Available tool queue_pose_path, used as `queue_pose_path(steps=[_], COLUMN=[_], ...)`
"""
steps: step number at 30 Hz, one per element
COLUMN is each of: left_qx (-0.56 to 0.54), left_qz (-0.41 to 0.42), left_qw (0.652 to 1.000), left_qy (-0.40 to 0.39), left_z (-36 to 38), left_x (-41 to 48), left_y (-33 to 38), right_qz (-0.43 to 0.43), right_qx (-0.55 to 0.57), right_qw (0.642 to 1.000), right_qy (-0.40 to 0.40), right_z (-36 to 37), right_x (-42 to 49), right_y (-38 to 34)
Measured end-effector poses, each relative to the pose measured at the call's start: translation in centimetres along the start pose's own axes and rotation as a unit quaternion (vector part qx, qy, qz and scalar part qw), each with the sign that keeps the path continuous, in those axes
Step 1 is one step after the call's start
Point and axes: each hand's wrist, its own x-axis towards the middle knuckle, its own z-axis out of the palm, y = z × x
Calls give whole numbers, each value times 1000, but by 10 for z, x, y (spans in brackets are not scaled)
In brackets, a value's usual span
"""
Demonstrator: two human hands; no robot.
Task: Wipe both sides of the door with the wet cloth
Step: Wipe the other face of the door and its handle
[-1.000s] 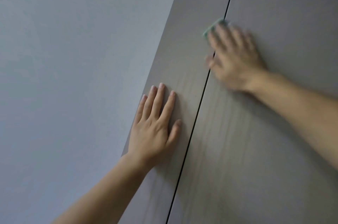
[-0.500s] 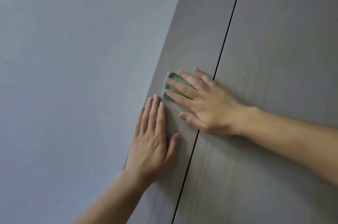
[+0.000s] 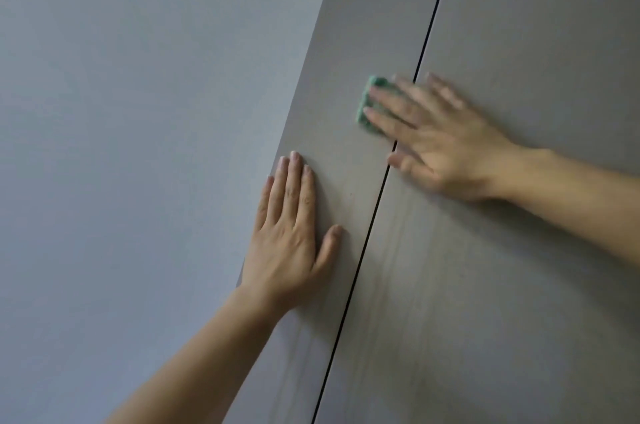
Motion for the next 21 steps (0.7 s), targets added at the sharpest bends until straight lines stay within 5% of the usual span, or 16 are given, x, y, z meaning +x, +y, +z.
queue_pose_path(steps=[3,9,14,19,21], left_qx=[-3,-26,-27,-30,-28], left_qz=[-13,42,82,78,70], left_qw=[1000,999,996,996,997], left_qy=[-3,11,4,12,6], left_z=[0,-3,1,2,-1], left_x=[0,2,6,7,6], left_y=[3,24,43,42,45], right_qz=[178,-31,257,30,46], right_qx=[19,2,40,11,-12], right_qw=[984,1000,965,999,999], right_qy=[15,-6,21,-4,3], right_z=[-11,12,-12,14,13], right_x=[-5,-64,-45,-113,-115], right_y=[22,-34,33,-52,-21])
